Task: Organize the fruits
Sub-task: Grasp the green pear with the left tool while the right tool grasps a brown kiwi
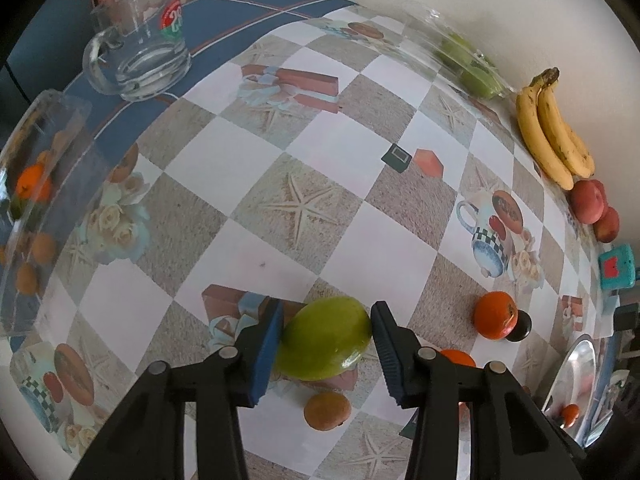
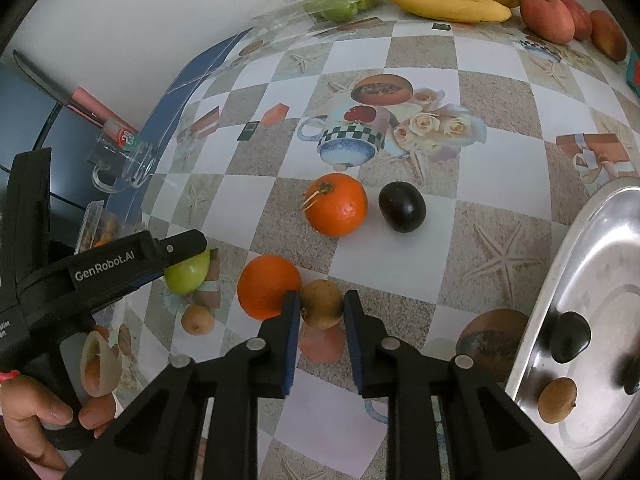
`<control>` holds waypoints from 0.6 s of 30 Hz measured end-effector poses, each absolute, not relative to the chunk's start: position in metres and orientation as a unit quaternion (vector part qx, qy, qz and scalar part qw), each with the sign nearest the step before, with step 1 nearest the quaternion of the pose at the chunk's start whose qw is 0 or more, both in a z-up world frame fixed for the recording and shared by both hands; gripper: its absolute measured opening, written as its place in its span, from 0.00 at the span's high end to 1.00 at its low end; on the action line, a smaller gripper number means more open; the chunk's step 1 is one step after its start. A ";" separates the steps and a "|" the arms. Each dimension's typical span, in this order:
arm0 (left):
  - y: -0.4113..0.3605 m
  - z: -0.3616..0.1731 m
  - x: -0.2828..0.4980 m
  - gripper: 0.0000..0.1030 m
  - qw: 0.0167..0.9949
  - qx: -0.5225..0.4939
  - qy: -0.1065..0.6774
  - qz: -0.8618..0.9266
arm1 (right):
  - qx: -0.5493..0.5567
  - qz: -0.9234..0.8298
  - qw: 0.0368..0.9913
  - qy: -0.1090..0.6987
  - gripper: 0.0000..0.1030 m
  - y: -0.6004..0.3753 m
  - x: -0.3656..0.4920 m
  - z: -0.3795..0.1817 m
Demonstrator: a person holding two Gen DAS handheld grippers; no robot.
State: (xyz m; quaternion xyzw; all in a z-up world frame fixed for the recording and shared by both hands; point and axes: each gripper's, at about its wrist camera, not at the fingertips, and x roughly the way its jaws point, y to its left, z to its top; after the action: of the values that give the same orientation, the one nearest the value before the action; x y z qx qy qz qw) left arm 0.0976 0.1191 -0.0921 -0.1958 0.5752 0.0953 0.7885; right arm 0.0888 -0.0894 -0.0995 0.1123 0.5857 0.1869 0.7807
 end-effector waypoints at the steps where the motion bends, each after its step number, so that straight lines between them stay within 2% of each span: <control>1: 0.119 -0.091 0.097 0.53 0.788 -0.197 0.575 0.096 | 0.114 0.187 0.780 0.586 0.78 -0.090 0.089 -0.099; 18: 0.118 -0.073 0.087 0.54 0.798 -0.211 0.556 0.094 | 0.130 0.169 0.787 0.579 0.78 -0.106 0.083 -0.082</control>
State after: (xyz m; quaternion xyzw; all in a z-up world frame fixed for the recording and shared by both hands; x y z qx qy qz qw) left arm 0.0867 0.1184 -0.0728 -0.2108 0.5562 0.0944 0.7983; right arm 0.0827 -0.1057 -0.0822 0.1301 0.5787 0.1689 0.7872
